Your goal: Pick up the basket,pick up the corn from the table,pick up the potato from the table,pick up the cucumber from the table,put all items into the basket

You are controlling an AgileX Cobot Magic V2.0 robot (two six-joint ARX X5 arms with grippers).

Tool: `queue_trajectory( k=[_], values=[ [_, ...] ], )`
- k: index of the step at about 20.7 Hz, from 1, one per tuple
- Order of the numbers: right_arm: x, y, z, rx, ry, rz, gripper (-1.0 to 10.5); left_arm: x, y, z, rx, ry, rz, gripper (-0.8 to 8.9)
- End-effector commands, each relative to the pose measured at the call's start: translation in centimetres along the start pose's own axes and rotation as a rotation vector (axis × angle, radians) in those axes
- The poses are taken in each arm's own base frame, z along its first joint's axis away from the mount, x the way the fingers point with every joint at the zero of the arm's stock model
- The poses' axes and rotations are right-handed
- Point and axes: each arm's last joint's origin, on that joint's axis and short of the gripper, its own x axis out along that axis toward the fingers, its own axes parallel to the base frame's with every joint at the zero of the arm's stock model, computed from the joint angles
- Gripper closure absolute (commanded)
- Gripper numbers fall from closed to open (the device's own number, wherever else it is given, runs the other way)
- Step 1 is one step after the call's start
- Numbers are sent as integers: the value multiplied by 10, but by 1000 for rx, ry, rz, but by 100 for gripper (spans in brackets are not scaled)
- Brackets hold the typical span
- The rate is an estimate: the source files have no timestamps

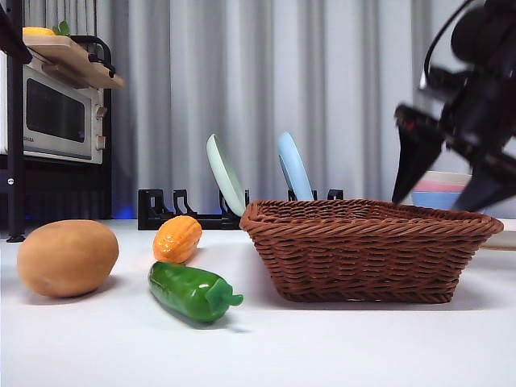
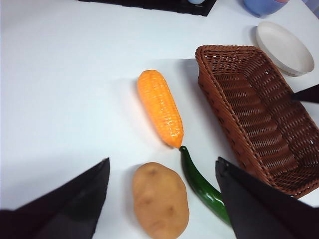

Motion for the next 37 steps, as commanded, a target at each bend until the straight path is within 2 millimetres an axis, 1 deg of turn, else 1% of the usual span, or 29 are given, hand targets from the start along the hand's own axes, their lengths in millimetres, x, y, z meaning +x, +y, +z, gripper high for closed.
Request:
queue_trajectory(
  k=[1, 2, 4, 5, 8, 10, 12, 15, 17, 19, 22, 23, 26, 28, 30, 31, 32, 37],
  values=[
    [14, -4, -2, 8, 43, 19, 584, 0, -1, -1, -9, 11, -4, 459],
    [17, -4, -3, 14, 52, 45, 674, 0, -1, -2, -12, 16, -3, 459],
    [17, -3, -2, 11, 44, 80, 929, 0, -1, -2, -17, 24, -3, 459],
    [15, -3, -1, 11, 35, 80, 962, 0, -1, -3, -18, 28, -3, 459],
    [13, -2, 0, 39, 27, 79, 959, 1, -2, -4, -17, 39, -10, 459],
    [6, 0, 2, 45, 7, 81, 959, 2, -3, -3, -9, 37, -18, 459],
    [-7, 5, 5, 46, -37, 84, 959, 7, -5, -2, -23, 41, -31, 458],
    [-38, 16, 9, 28, -131, 90, 959, 23, -7, 5, -19, 83, -55, 458],
    [-62, 22, 9, 7, -203, 91, 959, 39, -10, 16, -6, 121, -62, 458],
    [-85, 27, 7, 0, -275, 94, 959, 60, -14, 29, 18, 160, -16, 457],
    [-117, 33, 2, -13, -376, 90, 959, 96, -23, 47, 55, 220, 25, 457],
    [-128, 35, 0, -20, -410, 88, 959, 111, -28, 53, 72, 240, 42, 457],
    [-151, 39, -7, -22, -483, 84, 959, 154, -39, 59, 118, 296, 93, 457],
    [-162, 40, -10, -25, -519, 78, 959, 181, -42, 57, 140, 336, 132, 457],
    [-169, 39, -13, -24, -542, 71, 959, 206, -41, 52, 136, 373, 141, 457],
    [-171, 39, -14, -24, -551, 68, 959, 218, -39, 49, 127, 381, 152, 423],
    [-173, 39, -14, -22, -556, 65, 959, 226, -38, 46, 122, 381, 151, 398],
    [-174, 37, -15, -12, -553, 58, 959, 251, -31, 35, 107, 383, 152, 399]
  ],
)
